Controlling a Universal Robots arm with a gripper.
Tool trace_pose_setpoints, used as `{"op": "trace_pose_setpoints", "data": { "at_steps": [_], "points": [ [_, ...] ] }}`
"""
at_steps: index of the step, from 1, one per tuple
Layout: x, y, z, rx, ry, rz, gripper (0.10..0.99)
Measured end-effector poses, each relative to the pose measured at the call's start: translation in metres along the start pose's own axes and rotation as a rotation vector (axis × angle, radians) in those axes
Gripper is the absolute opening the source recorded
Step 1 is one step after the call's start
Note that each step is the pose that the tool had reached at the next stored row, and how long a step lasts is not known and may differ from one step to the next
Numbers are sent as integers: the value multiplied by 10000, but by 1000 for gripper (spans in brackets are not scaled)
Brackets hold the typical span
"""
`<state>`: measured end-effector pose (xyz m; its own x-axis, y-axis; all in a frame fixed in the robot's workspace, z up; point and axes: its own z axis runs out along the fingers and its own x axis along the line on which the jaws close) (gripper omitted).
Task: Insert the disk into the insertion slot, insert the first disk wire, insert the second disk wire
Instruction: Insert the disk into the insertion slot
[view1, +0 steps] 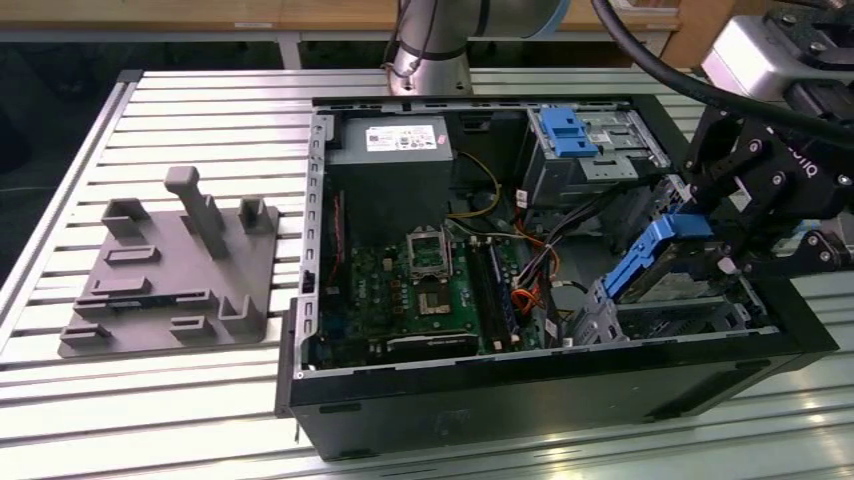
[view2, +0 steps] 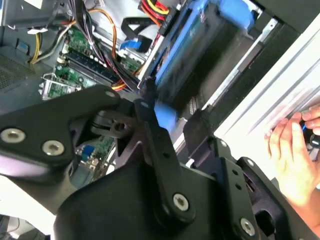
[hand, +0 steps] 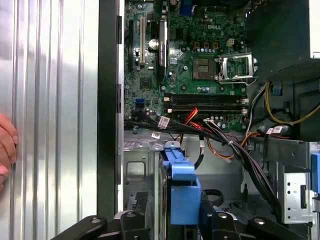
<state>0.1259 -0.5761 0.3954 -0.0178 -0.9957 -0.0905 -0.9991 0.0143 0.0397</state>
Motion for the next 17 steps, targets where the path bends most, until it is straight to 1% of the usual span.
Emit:
{"op": "trace_pose_setpoints", "data": {
  "at_steps": [1,11,12,13,15,17],
  "points": [
    [0,0,1,0,2,0,498],
    [1,0,8,0,-1,0,506],
    [0,-1,9,0,-3,0,569],
    [-3,0,10,0,-2,0,569],
    [-7,0,10,0,-3,0,682],
    [-9,0,9,0,-2,0,682]
  ]
}}
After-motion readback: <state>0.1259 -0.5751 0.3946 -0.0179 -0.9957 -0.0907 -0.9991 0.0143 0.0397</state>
